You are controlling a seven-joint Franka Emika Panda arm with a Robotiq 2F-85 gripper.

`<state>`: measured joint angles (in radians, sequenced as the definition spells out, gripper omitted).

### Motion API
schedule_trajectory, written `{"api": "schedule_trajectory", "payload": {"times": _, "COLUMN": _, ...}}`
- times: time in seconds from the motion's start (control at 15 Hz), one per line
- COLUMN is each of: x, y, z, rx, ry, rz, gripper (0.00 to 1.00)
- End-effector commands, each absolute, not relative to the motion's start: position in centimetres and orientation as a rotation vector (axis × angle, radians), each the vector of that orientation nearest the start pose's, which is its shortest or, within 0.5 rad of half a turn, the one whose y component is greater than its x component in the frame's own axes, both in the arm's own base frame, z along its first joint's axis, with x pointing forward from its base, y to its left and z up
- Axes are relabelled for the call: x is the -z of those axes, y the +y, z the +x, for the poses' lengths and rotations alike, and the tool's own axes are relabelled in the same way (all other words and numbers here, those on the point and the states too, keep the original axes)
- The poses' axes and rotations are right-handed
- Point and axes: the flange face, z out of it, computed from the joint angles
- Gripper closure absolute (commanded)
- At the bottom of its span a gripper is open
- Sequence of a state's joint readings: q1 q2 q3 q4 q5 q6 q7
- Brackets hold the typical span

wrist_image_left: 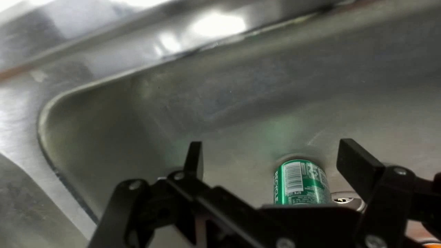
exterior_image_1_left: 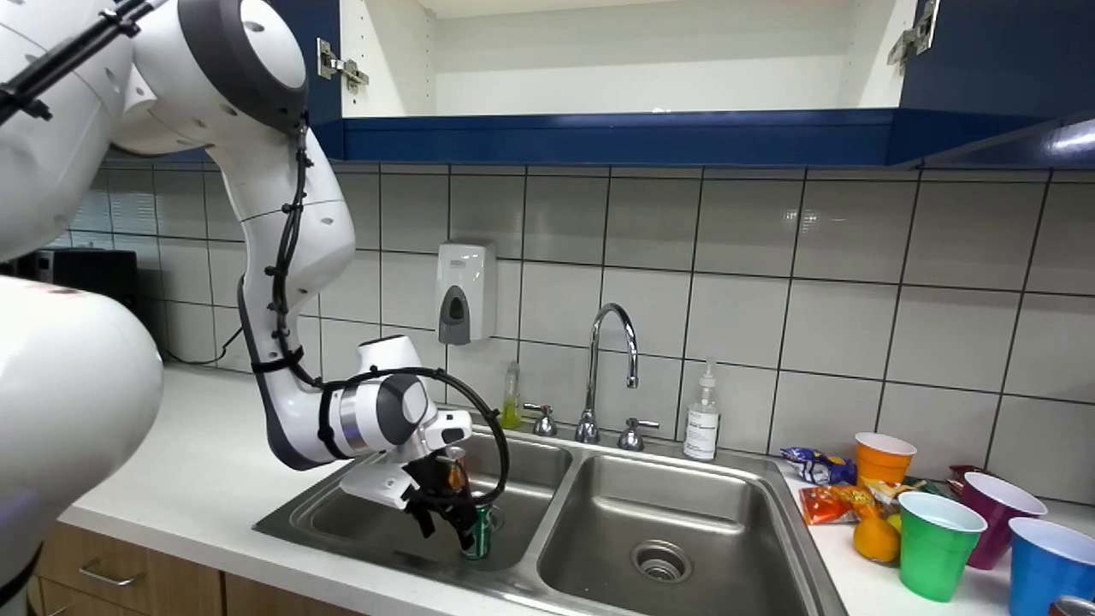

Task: Move the green soda can to the open cabinet

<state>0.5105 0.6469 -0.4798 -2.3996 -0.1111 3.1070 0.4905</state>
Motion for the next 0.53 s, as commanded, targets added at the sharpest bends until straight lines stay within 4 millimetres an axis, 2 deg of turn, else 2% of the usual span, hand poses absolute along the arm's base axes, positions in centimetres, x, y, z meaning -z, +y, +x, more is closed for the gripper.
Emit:
{"api": "schedule_trajectory", "payload": {"times": 0.0, "x": -8.8, "y": -0.4, "z": 49.9, "rx": 0.381, "ry": 0.398, "rz": -3.367, "gripper": 0.0}}
{"api": "schedule_trajectory", "payload": {"times": 0.47, "x": -7.7, "y": 0.2, "z": 51.3, "rx": 0.435, "ry": 0.406, "rz": -3.374, "gripper": 0.0}}
